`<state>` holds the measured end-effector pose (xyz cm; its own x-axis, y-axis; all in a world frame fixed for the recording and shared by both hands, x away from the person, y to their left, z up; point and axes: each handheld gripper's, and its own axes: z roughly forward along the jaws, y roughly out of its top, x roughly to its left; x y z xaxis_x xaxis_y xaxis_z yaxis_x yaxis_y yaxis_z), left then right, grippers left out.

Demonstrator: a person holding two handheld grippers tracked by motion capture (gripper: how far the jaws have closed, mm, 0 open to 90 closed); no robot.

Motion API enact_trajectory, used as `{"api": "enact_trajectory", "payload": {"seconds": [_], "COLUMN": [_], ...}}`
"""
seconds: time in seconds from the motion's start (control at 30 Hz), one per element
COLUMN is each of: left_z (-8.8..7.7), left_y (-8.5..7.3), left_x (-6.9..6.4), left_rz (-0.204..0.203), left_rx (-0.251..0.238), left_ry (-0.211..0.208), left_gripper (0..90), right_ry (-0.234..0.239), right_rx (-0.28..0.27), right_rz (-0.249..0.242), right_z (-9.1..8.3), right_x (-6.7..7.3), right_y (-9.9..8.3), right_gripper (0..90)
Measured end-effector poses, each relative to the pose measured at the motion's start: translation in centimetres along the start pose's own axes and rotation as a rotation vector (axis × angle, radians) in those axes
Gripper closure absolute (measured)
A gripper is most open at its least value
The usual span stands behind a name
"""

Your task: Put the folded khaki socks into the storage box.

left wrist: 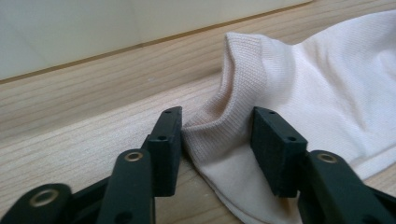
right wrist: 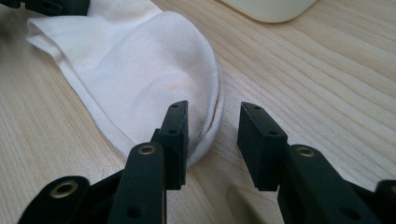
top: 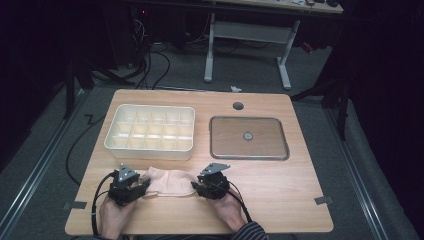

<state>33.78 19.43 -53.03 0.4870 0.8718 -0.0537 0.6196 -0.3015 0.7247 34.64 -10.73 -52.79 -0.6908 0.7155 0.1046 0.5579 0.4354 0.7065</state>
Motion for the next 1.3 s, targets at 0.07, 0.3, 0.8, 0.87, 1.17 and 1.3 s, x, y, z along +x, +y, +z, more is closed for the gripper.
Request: {"api": "enact_trajectory", "payload": {"seconds": [0.07, 0.3, 0.8, 0.87, 1.17, 1.3], "left_z": [0.0, 0.0, 0.0, 0.0, -0.4, -0.6], "left_y": [0.0, 0.0, 0.0, 0.0, 0.5, 0.9], "left_x": [0.0, -0.1, 0.0, 0.0, -0.3, -0.6], "left_rz": [0.001, 0.011, -0.017, -0.018, -0.02, -0.007], "left_rx": [-0.001, -0.004, -0.005, -0.01, -0.032, -0.039], "left_ry": [-0.004, -0.035, -0.084, -0.093, -0.135, -0.142], "left_gripper": [57.6, 67.9, 78.0, 78.3, 78.8, 78.8], "right_ry": [-0.001, -0.027, -0.01, -0.013, -0.005, -0.007], "right_rx": [0.004, 0.005, 0.004, 0.003, -0.038, -0.038], "right_rz": [0.006, -0.062, -0.071, -0.071, -0.055, -0.055], "right_z": [0.0, 0.1, 0.1, 0.0, -0.8, -1.0], "right_x": [0.1, 0.7, 0.9, 0.9, 0.5, 0.3], "right_y": [0.0, 0.0, 0.0, 0.0, 0.1, 0.1], "right_gripper": [64.5, 72.6, 85.9, 86.2, 86.4, 86.4]}}
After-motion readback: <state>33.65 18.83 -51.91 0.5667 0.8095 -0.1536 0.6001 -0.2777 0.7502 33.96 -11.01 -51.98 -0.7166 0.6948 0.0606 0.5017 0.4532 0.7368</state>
